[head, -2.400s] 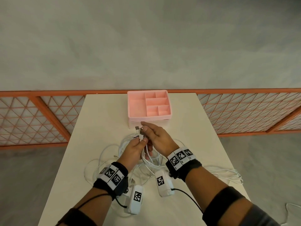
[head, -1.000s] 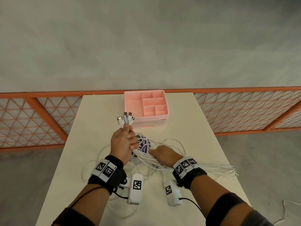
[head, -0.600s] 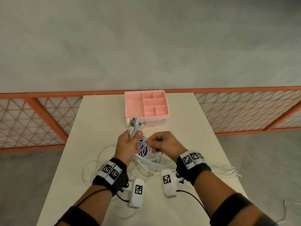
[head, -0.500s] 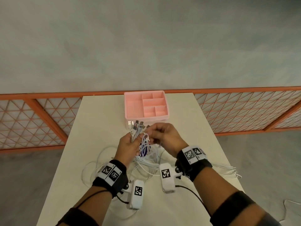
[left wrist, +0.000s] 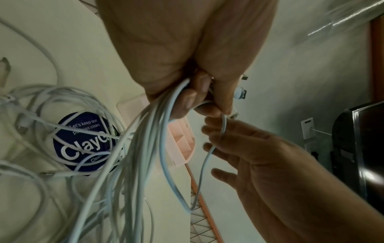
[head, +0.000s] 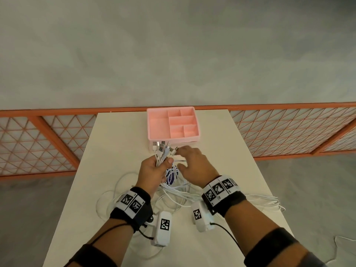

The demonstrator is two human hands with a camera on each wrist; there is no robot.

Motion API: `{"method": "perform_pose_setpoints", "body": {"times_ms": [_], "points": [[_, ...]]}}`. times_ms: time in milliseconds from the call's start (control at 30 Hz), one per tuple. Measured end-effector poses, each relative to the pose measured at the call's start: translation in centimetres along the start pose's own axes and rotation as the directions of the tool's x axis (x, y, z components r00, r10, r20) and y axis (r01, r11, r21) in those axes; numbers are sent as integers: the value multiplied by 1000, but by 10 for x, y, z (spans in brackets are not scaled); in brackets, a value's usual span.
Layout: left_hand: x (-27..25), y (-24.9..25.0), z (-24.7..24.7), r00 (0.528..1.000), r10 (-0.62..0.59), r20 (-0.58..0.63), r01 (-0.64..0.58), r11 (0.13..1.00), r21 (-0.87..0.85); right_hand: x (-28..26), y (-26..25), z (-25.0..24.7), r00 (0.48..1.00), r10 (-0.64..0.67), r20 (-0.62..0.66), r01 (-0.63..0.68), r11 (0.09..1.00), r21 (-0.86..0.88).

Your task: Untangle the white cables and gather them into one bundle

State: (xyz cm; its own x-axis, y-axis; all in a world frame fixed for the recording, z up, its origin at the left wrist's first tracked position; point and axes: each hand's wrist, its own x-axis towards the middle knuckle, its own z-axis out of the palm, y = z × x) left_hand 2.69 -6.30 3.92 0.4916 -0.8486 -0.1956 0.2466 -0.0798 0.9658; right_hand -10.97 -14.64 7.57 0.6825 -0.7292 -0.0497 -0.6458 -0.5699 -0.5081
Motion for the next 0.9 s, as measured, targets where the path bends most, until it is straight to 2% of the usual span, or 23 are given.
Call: {"method": "perform_pose_setpoints", "body": {"times_ms": [133, 200, 267, 333, 433, 533, 567, 600, 633, 667, 733, 767, 833, 900], "points": [[-1, 3, 0, 1000, -6, 22, 7, 1000, -26, 1, -7, -9, 1000, -20, 22, 14, 968, 251], [-3, 7, 0, 1000, 12, 24, -10, 999, -43, 2, -7, -21, 999, -9, -37, 23, 918, 397], [-2, 11, 0, 999, 37, 27, -37, 999, -18, 4, -6, -29, 987, 64, -148, 27, 839, 544], [-1, 16, 1, 998, 56, 36, -55, 998, -19, 9, -5, -36, 942, 196, -274, 46, 730, 682], [1, 18, 2, 998, 45, 39, -44, 999, -27, 13, -5, -48, 836, 387, -390, 116, 571, 813], [2, 10, -2, 1000, 1, 29, -1, 1000, 6, 17, 1, -63, 738, 562, -373, 181, 368, 912], [2, 6, -4, 1000, -16, 7, 16, 1000, 12, 17, 4, -68, 721, 598, -350, 171, 336, 926], [3, 2, -7, 999, -32, -22, 33, 999, 17, 18, 8, -70, 713, 614, -337, 138, 349, 927], [4, -2, -10, 998, -47, -47, 48, 999, 23, 18, 14, -70, 713, 611, -343, 81, 415, 906], [5, -4, -12, 996, -58, -65, 60, 998, 31, 19, 20, -69, 726, 585, -361, -2, 527, 850], [6, -4, -12, 995, -68, -68, 70, 997, 31, 16, 27, -63, 801, 459, -385, -146, 773, 617], [7, -3, -12, 996, -67, -59, 68, 997, 28, 13, 26, -60, 846, 357, -397, -136, 863, 487], [7, 3, -7, 999, -49, -22, 50, 998, 27, 9, 20, -49, 923, 118, -365, -15, 961, 274], [6, 8, 0, 1000, -25, 8, 25, 999, 34, 8, 12, -33, 984, -16, -180, 45, 986, 159]]}}
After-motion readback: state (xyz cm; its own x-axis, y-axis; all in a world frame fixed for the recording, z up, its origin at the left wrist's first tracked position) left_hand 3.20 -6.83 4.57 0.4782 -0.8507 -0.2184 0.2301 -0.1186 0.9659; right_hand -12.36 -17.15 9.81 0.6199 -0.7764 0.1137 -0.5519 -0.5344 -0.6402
